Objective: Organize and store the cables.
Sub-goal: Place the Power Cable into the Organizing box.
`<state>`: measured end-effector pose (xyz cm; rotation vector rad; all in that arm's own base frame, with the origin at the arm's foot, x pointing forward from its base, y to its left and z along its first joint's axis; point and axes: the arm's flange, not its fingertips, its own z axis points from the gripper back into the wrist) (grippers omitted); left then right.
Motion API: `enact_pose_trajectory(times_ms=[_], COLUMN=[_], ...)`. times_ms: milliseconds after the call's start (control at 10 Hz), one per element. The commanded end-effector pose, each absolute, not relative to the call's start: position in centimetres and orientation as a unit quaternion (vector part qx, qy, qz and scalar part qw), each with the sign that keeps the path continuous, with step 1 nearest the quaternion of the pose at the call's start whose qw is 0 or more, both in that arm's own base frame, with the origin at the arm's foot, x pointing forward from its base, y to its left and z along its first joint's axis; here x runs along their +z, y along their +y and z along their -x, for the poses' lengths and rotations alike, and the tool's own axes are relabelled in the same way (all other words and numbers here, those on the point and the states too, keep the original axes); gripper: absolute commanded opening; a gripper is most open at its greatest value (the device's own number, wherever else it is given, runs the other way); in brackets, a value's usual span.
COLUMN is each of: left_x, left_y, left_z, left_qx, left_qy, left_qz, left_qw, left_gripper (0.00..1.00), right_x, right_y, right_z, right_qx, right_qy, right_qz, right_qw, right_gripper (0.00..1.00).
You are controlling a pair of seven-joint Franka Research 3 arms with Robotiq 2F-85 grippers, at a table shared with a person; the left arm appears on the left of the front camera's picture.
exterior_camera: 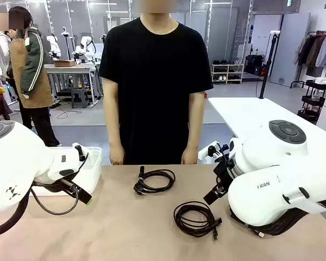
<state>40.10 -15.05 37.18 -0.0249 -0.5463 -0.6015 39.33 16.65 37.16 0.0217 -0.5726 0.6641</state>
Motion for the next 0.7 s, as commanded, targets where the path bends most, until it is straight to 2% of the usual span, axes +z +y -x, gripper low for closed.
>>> enact_pose_trajectory(times_ms=[0, 600], left_x=[37.18, 37.18], left_y=[-15.07, -15.07], left_z=[-40.09, -40.09], left_qx=[-0.293, -0.293], left_qy=[-0.266, -0.266], left_qz=[0.012, 0.012], left_qw=[0.918, 0.918], left_gripper=[1.0, 1.0], right_x=[37.16, 37.16], right_y=[16.65, 16.65], right_z=[-39.33, -39.33], right_qx=[0.321, 0.321], right_qy=[-0.277, -0.277], right_qz=[-0.011, -0.011], right_qw=[0.905, 0.905], right_gripper=[1.0, 1.0])
